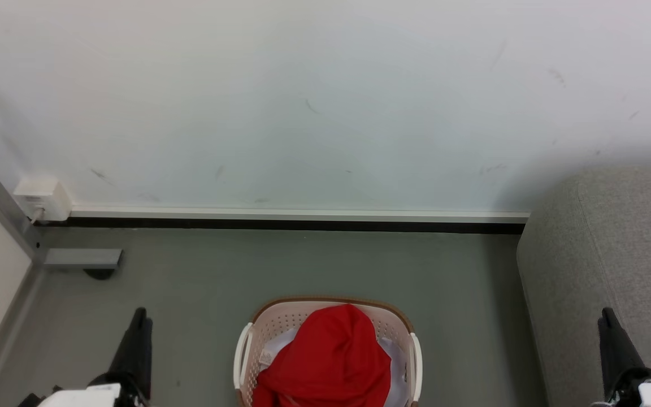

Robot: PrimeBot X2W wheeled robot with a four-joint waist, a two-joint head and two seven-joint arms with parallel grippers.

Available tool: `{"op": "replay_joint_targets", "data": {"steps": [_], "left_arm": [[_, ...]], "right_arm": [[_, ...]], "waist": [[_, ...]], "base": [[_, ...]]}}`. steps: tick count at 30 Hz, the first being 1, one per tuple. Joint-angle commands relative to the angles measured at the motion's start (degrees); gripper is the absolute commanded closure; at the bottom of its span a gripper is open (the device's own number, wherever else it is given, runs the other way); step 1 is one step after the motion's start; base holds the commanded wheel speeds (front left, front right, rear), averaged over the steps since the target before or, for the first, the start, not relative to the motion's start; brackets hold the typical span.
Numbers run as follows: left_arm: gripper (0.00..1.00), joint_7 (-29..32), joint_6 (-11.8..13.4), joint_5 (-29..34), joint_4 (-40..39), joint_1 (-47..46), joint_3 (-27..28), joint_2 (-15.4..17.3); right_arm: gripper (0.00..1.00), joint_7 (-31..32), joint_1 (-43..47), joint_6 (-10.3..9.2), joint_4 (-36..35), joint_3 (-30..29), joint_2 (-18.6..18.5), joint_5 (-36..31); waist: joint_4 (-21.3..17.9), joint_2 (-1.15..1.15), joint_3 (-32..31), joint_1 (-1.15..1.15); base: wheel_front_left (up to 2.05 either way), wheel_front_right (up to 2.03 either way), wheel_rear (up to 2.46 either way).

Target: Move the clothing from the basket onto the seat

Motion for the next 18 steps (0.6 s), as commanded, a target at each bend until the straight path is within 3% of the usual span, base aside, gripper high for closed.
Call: {"op": "replay_joint_targets", "data": {"steps": [1, 11, 18], "left_arm": [[0.00, -0.1, 0.1, 0.0, 0.5, 0.5, -0.1, -0.1], [0.00, -2.7, 0.1, 1.2, 0.4, 1.4, -1.6, -0.1], [0.00, -4.6, 0.1, 5.5, 0.2, 1.7, -2.0, -0.1]], "right_arm": [[0.00, -0.1, 0.4, 0.00, 0.5, 0.1, 0.2, 0.0], [0.00, -2.7, 1.5, -0.01, 0.2, 2.2, 0.1, -2.6], [0.00, -4.6, 1.7, -0.02, -0.4, 3.0, -0.5, -9.8]], "waist": [[0.0, 0.00, 0.0, 0.00], [0.0, 0.00, 0.0, 0.00], [0.1, 0.00, 0.1, 0.00]], "base": [[0.00, 0.00, 0.00], [0.00, 0.00, 0.00], [0.00, 0.00, 0.00]]}}
